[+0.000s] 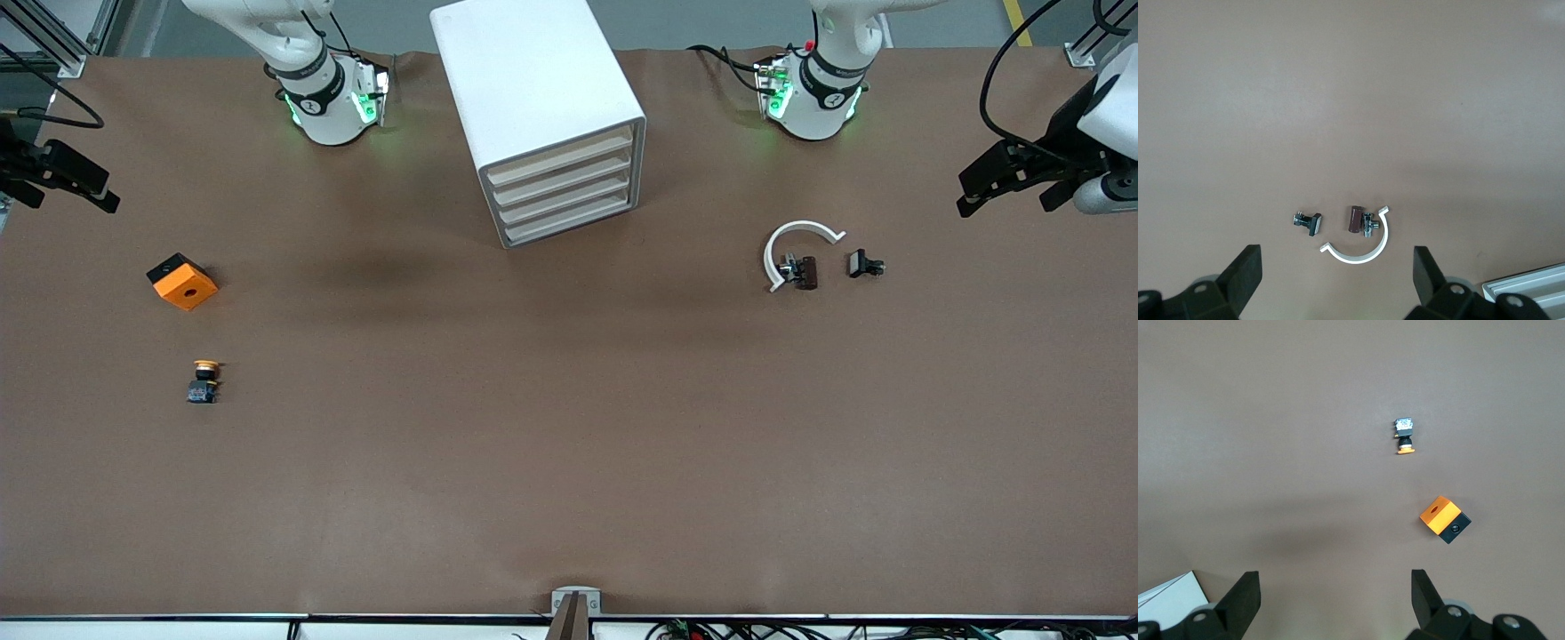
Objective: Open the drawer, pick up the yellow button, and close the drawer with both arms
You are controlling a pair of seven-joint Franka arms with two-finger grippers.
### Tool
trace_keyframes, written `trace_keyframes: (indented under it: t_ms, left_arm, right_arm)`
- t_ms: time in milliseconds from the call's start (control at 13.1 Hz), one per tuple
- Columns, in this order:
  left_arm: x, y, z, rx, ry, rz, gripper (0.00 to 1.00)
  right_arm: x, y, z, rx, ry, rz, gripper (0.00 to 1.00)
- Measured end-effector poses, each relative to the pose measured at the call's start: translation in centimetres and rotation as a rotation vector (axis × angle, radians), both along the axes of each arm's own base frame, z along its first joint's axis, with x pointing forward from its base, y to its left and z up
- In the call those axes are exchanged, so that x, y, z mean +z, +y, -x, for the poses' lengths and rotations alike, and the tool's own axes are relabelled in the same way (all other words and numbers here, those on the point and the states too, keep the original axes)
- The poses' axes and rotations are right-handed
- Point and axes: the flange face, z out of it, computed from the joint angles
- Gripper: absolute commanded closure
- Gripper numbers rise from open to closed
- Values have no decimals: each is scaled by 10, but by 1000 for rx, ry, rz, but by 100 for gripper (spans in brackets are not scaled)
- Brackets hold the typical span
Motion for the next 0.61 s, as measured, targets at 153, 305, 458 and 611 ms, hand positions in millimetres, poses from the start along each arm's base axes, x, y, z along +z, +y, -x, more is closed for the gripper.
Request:
trace_keyframes:
  t_ms: [153,305,458,611]
  left_arm:
    - [-3,-1,-2,-2,6,0,0]
    - [-7,-1,-4,-3,13,1,0]
    - [-7,1,-4,-2,12,-12,0]
    - [-7,3,-5,-1,10,-30,0]
  right_arm:
    - [1,0,1,-1,-3,0,0]
    - [1,0,1,0,-4,-1,0]
    - [1,0,1,-1,-5,-1,0]
    - [1,0,1,-1,-5,-1,0]
